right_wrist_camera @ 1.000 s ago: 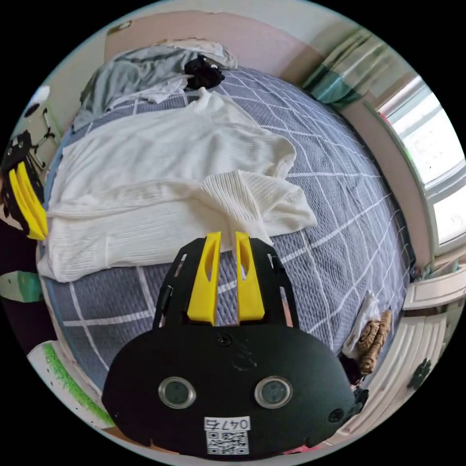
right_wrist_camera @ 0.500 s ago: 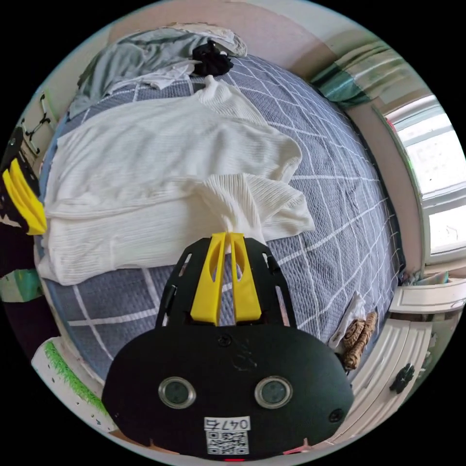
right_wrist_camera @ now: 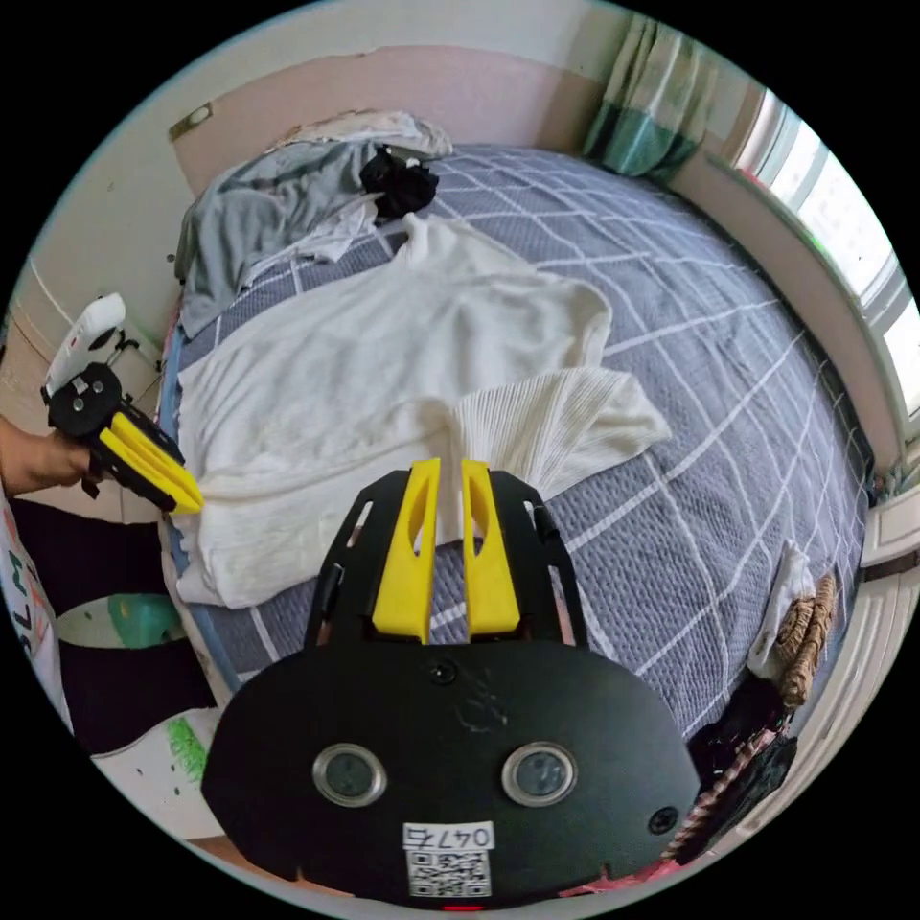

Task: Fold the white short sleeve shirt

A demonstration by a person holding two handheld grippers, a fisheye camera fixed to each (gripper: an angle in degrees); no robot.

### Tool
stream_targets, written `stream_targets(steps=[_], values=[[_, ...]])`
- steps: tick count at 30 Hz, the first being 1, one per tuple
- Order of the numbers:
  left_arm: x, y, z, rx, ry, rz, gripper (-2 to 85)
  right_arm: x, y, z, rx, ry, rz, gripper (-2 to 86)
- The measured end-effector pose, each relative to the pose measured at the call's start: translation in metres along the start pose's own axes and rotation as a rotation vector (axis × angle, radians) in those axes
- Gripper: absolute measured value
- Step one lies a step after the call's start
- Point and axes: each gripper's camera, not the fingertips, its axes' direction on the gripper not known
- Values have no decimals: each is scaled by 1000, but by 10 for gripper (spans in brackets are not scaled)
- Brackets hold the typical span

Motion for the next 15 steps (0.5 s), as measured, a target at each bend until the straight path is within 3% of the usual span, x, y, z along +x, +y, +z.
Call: stream_targets(steps=[8,11,15], values=[[-17,22,3,-20,27,-45,1,-13,-48,41,-10,70,7,-4],[-23,35,2,-36,69,-62,1,-18,-57,77,-174,14,-4,-4],[-26,58,-17,22,90,-77,0,-25,-61,37,-17,71,73,-5]])
